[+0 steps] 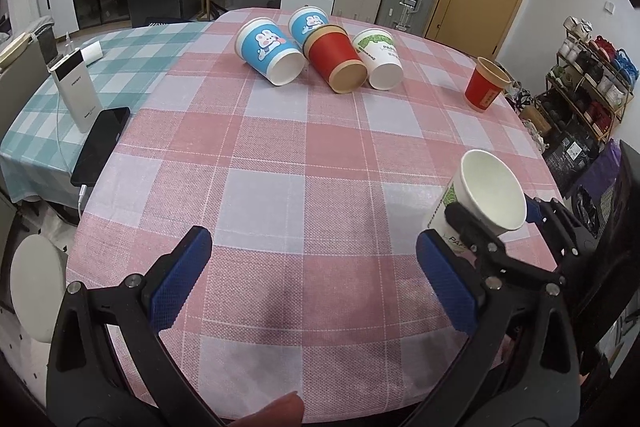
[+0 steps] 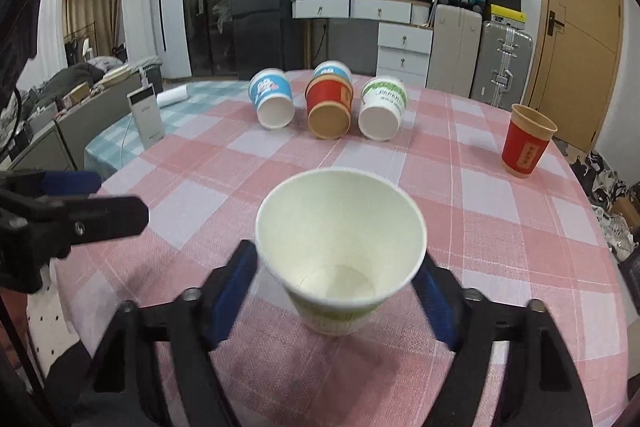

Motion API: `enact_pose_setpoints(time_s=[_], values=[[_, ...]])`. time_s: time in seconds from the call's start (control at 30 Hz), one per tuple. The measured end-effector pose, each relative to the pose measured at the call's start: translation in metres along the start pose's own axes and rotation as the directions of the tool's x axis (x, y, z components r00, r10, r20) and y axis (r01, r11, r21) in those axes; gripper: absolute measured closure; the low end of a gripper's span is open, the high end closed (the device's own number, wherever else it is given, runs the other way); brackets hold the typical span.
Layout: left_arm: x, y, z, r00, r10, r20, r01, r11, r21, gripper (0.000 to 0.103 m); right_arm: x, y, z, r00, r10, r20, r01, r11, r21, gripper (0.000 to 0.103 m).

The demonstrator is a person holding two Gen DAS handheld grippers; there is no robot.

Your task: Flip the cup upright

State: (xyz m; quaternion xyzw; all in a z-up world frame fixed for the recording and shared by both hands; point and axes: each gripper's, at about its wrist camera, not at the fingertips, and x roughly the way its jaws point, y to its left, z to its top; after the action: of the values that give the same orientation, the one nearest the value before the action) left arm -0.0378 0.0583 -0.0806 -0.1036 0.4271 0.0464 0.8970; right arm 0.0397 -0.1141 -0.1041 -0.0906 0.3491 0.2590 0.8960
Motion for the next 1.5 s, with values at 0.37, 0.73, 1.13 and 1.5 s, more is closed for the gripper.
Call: enact_pose_setpoints(time_s=[0.37, 0.73, 1.13, 1.5], values=[[-0.017, -0.014, -0.002, 0.999, -0.004, 0.049, 0.002, 1.0, 0.024, 0.001, -0.066, -0.024, -0.016, 0.995, 0.081, 0.052, -0.086, 0.991, 0.1, 0.009], [-0.051, -0.055, 0.006, 0.991, -0.033, 0.128, 0.02, 0.994, 0.105, 0.001, -0.148, -0.046, 0.007, 0.975, 0.07, 0.209, -0.106, 0.98, 0.168, 0.001], [-0.085, -0.08, 0.004, 0.98, -0.048, 0.195, 0.018, 0.988, 0.155, 0.001, -0.173, -0.051, 0.005, 0.962, 0.063, 0.265, -0.114, 0.977, 0.181, 0.001], [-0.088, -0.082, 0.001, 0.98, -0.052, 0.19, 0.023, 0.988, 0.154, 0.001, -0.169, -0.045, 0.005, 0.961, 0.076, 0.265, -0.125, 0.977, 0.175, 0.001]])
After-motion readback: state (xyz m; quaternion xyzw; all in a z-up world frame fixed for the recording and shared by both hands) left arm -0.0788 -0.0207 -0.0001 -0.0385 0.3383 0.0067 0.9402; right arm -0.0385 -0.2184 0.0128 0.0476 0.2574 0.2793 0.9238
